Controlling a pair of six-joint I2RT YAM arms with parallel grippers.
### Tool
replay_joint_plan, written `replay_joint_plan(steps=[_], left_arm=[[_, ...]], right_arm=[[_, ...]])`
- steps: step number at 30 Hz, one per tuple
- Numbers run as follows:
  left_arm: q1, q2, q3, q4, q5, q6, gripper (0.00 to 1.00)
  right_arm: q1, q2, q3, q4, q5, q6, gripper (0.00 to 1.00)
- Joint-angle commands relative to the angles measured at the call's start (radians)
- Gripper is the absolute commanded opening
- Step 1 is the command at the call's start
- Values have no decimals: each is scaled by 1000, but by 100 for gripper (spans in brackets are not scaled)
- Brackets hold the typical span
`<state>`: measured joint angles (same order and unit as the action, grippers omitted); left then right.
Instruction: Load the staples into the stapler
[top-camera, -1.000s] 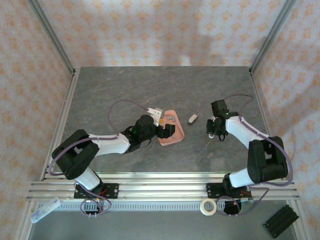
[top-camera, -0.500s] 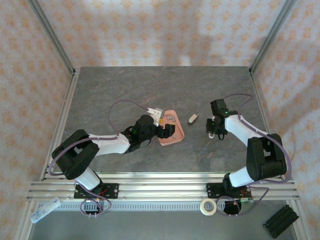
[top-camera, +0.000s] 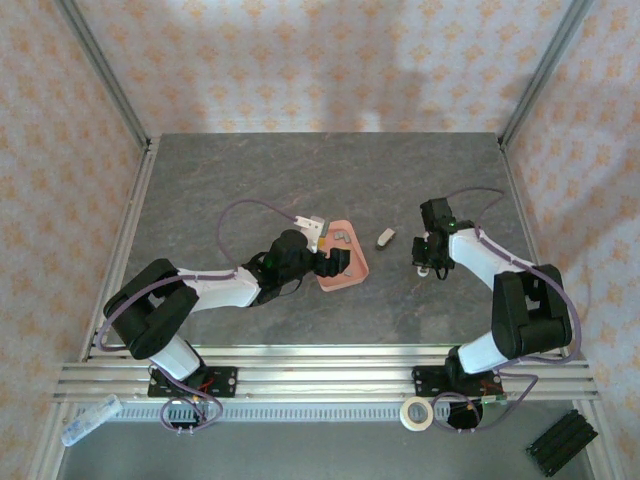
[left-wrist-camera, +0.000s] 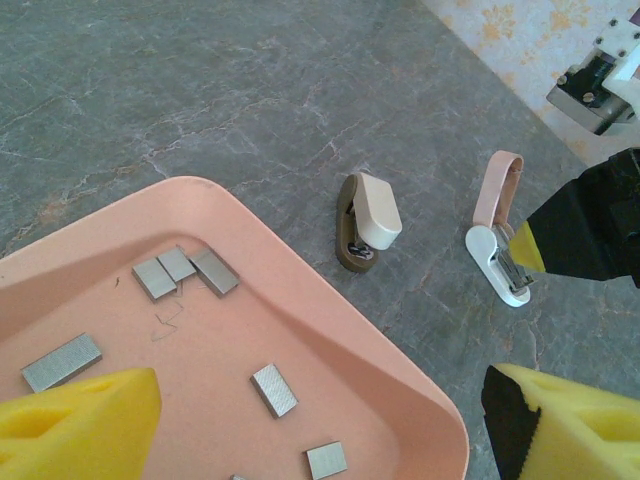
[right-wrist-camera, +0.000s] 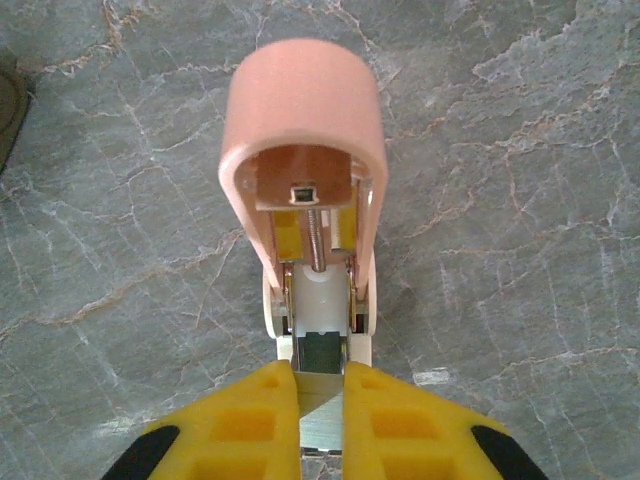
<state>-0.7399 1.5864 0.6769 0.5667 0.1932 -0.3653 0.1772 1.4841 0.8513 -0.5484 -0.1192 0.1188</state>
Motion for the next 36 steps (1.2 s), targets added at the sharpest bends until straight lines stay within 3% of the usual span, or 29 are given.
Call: replay_joint_plan(steps=[1, 16, 26, 36], left_arm=[[-5, -11, -11, 34, -30, 17, 84], [-5, -17, -10, 26, -30, 26, 84], [-6, -17, -14, 28, -29, 23, 84], [-5, -22, -18, 28, -32, 22, 84]], right_arm=[[-5, 8, 22, -3, 32, 13, 13], [-6, 36, 42, -34, 32, 26, 13], [-5, -36, 25, -33, 33, 17, 13], [-5, 12, 37, -48, 51, 26, 13]])
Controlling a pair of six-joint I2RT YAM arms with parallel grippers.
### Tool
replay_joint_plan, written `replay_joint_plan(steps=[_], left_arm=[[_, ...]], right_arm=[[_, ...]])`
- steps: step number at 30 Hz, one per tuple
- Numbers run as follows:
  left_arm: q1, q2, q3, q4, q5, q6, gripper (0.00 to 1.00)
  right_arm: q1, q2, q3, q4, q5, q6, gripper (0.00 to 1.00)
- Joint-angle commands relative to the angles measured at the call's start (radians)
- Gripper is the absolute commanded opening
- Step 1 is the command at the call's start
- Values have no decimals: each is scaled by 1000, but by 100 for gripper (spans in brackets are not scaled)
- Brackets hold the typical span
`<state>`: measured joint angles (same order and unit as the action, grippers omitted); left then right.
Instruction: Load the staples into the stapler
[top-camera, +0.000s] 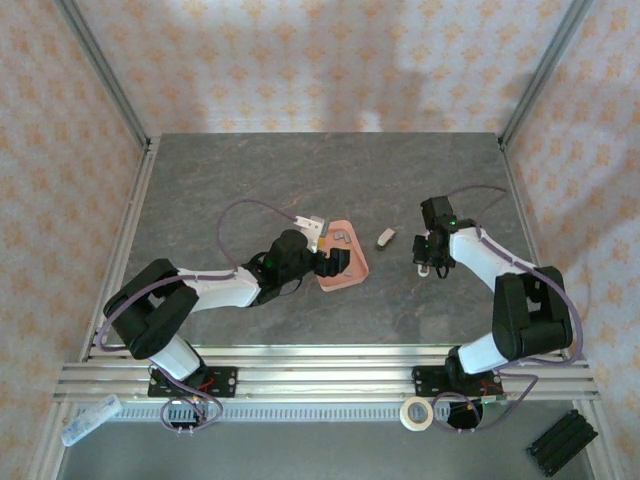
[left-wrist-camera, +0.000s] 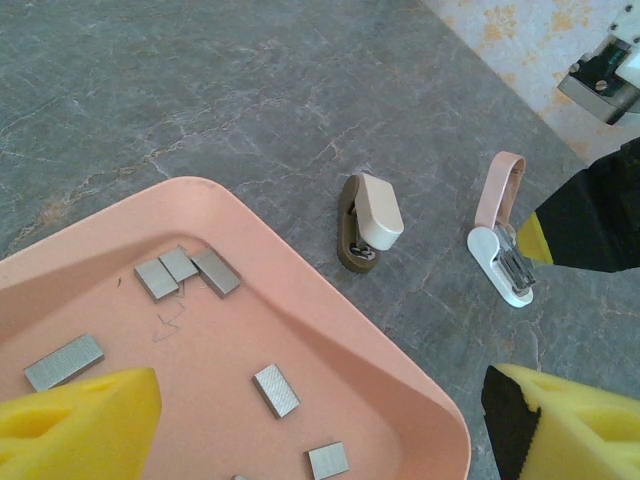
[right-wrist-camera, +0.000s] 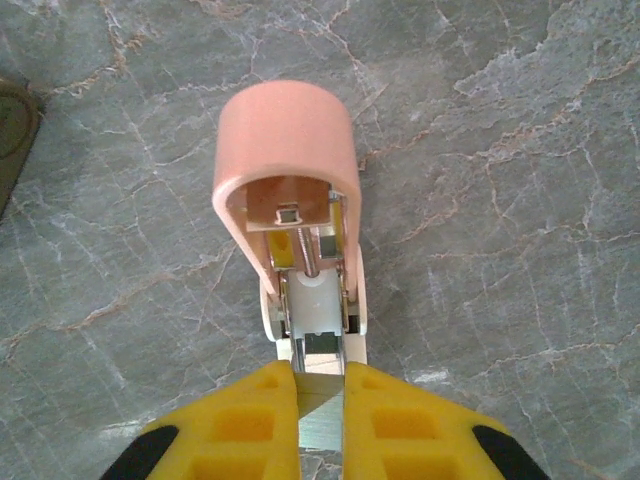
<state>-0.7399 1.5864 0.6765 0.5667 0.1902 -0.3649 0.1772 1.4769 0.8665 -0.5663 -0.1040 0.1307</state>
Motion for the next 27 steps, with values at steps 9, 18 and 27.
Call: replay_joint_plan(steps=[9, 18, 27], left_arm=[[-5, -21, -19, 29, -29, 21, 84], [-6, -23, -20, 29, -31, 23, 84], [-6, -23, -22, 29, -32, 23, 84]], right_arm=[[-6, 38, 29, -35, 26, 12, 13], [-5, 48, 35, -41, 9, 9, 13], [-5, 59, 44, -51, 12, 6, 14]])
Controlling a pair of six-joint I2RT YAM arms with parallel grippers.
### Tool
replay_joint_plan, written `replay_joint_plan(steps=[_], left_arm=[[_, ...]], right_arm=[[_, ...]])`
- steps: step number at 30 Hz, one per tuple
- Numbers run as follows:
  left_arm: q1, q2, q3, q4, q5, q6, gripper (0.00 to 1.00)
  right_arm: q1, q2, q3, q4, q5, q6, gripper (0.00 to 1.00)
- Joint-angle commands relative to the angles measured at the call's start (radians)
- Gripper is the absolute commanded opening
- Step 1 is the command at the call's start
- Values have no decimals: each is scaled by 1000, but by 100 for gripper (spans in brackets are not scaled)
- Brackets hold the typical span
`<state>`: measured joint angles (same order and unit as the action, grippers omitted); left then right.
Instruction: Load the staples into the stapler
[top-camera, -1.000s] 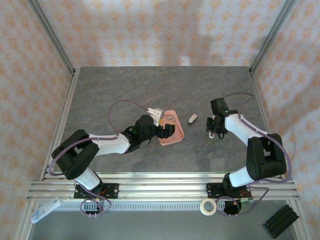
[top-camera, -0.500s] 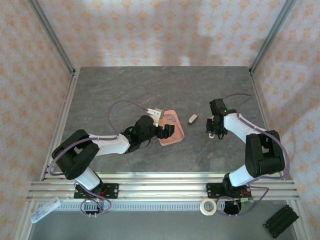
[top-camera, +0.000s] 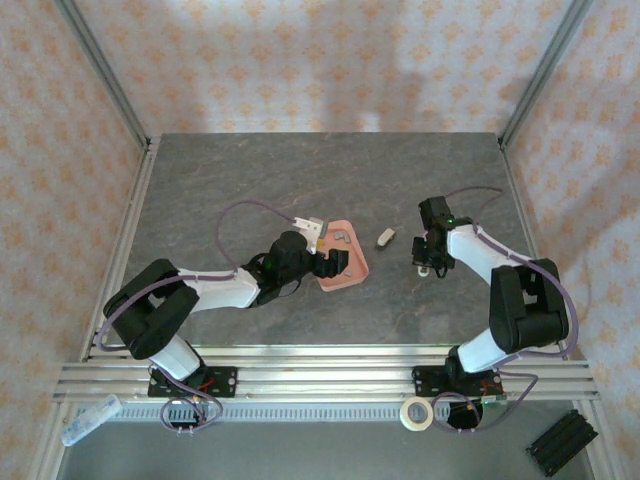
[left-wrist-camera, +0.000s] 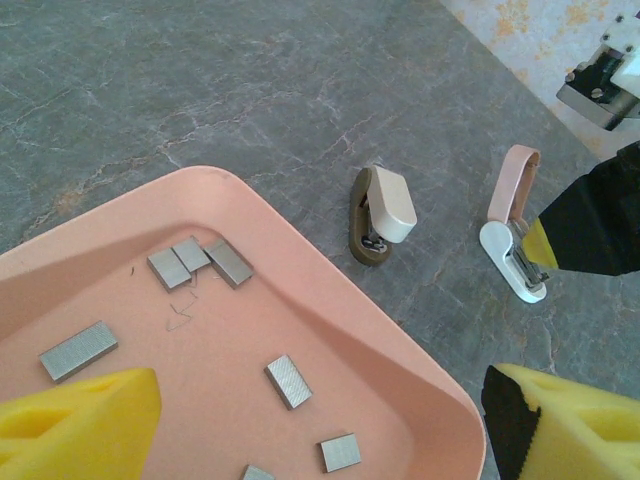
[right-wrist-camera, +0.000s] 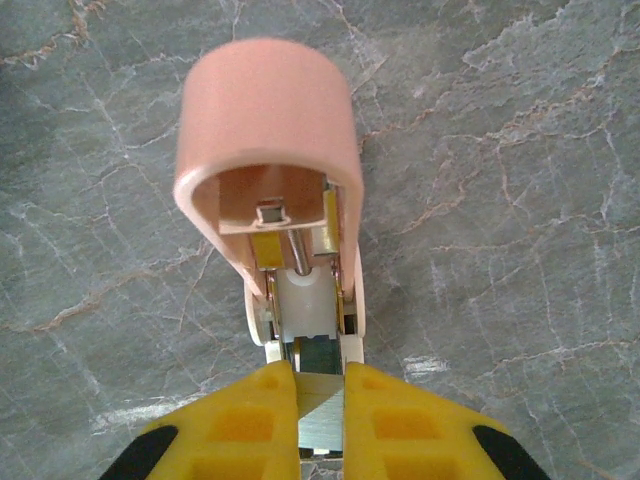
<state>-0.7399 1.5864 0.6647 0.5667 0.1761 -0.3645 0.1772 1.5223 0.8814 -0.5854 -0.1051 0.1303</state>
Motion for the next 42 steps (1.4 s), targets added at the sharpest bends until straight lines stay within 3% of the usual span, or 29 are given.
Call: replay_joint_plan(steps=[1, 21, 42], left_arm=[[-5, -25, -11, 29, -18, 24, 84], [-5, -23, -10, 28, -18, 25, 84], [-6, -23, -4, 30, -15, 30, 84]], right_arm=[[-5, 17, 30, -33, 14, 8, 14], [-6, 34, 41, -48, 19, 9, 14], [-5, 21, 38, -48, 3, 17, 22]])
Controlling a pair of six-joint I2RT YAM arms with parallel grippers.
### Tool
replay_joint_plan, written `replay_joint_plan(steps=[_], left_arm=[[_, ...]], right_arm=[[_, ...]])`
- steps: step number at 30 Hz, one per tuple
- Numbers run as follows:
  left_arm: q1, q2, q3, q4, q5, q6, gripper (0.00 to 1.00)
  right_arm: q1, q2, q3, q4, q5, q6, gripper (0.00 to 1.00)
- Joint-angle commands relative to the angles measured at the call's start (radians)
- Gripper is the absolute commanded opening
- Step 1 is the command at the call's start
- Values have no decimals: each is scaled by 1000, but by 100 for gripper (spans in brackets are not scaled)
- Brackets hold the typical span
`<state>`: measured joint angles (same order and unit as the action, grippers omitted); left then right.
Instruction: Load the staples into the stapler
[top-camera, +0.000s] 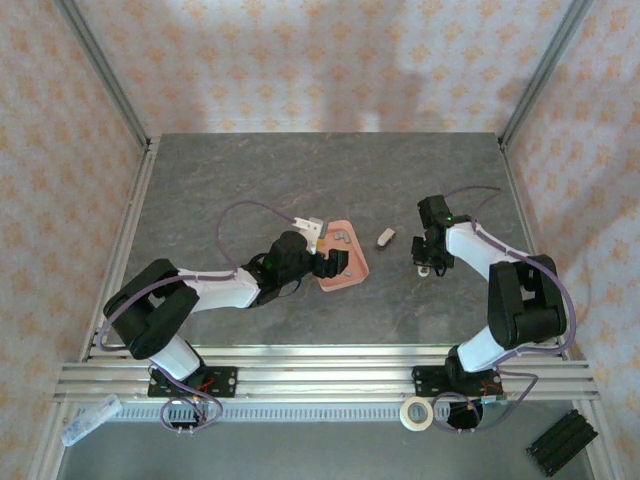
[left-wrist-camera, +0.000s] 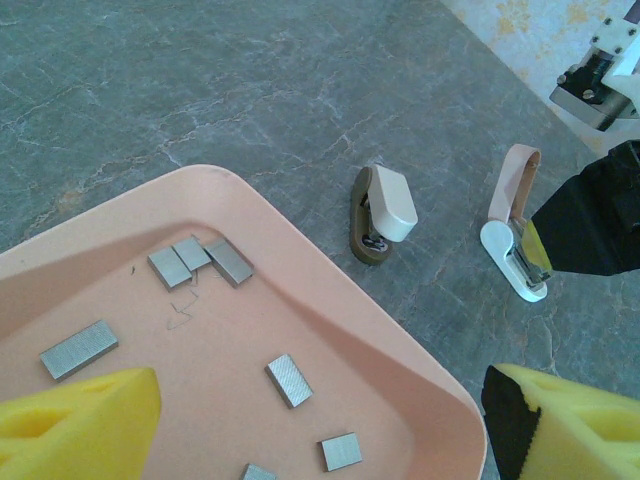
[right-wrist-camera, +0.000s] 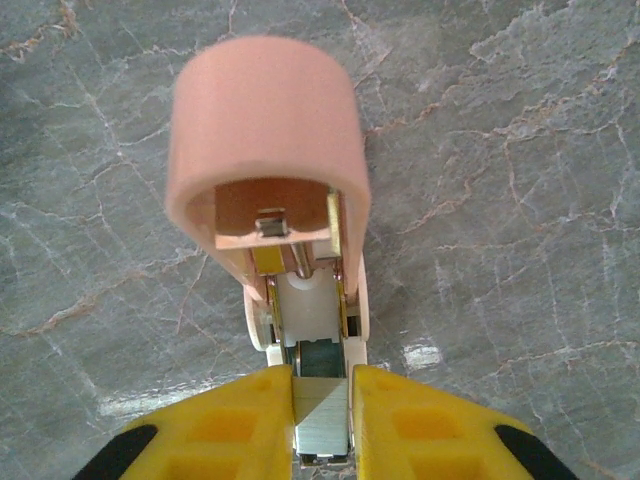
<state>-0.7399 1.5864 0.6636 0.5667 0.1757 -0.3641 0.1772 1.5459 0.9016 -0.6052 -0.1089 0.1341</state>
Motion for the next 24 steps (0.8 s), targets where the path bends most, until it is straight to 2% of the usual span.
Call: replay_joint_plan(steps=[1, 15, 24], left_arm=[[-6, -23, -2, 29, -14, 28, 84], [-6, -19, 6, 30, -11, 31, 84], [-6, -16, 9, 28, -8, 33, 84]], right_arm=[[-6, -5, 17, -28, 5, 12, 22], [-14, -68, 33, -44, -15, 15, 25], [-118, -70, 7, -22, -166, 39, 25]])
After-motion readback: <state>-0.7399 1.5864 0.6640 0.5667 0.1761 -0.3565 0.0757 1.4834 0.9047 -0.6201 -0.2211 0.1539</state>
